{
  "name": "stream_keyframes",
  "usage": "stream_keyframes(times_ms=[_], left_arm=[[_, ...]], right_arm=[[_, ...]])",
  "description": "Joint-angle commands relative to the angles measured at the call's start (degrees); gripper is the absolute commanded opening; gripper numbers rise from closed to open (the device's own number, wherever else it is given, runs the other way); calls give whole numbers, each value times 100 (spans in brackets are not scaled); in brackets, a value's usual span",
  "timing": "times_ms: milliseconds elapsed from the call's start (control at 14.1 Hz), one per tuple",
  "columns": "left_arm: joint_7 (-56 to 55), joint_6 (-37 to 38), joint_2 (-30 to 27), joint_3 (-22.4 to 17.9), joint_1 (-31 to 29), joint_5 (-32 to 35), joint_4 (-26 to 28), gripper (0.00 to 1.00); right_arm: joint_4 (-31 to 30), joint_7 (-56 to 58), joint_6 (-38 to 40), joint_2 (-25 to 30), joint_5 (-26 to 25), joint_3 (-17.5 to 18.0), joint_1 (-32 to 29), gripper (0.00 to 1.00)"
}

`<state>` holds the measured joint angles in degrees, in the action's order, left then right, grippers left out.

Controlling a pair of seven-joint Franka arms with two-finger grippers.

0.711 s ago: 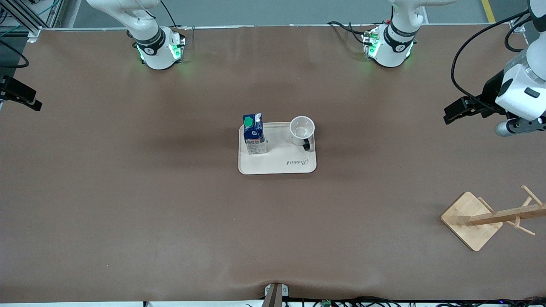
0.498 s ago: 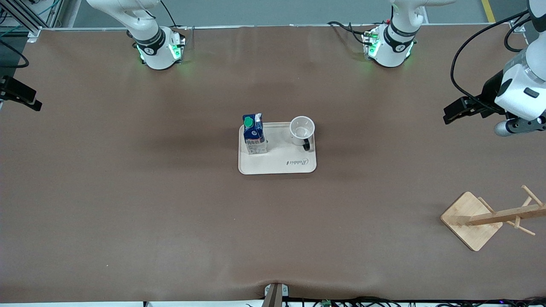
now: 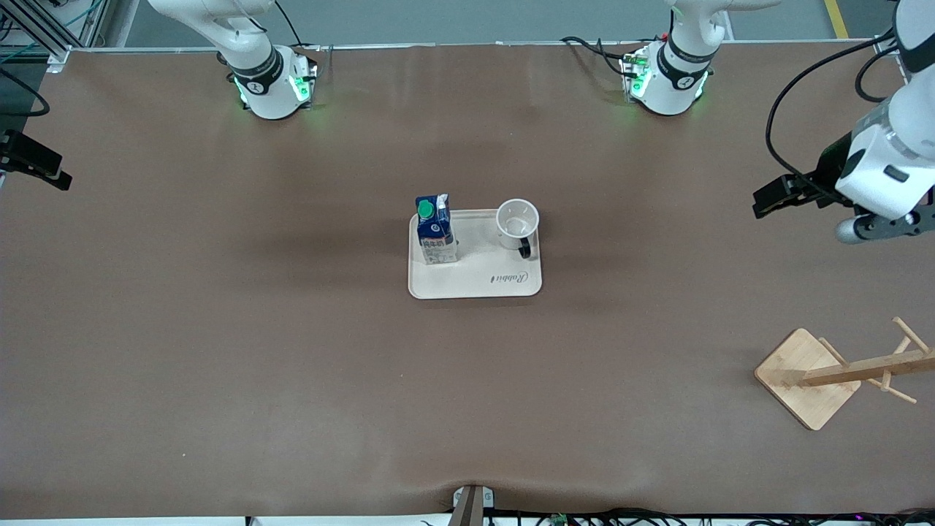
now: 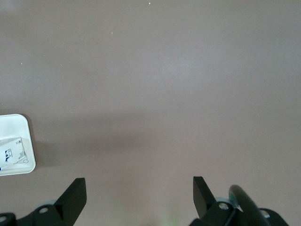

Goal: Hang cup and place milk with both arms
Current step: 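Reach the left gripper toward the white mug on the tray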

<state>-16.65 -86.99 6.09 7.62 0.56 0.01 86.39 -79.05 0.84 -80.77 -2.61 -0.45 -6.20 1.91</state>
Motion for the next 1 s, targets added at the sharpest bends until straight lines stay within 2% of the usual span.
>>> stream_keyframes(times_ms=[0, 213, 355, 640, 924], left_arm=[[13, 138, 85, 12, 303, 156, -131, 100], [-145, 69, 199, 73, 620, 210, -52, 100], [-765, -203, 217, 222, 760, 201, 315, 100], [-1655, -1545, 330, 732, 1120, 122, 1439, 100], [-2666, -2636, 796, 776, 1911, 131, 2012, 100]], right_arm=[[3, 56, -18, 6, 116, 58, -138, 100], [3, 56, -18, 6, 116, 58, -138, 100], [12, 65, -18, 6, 116, 58, -138, 100], [12, 65, -18, 6, 116, 58, -138, 100], [4, 74, -9, 6, 116, 58, -173, 100]])
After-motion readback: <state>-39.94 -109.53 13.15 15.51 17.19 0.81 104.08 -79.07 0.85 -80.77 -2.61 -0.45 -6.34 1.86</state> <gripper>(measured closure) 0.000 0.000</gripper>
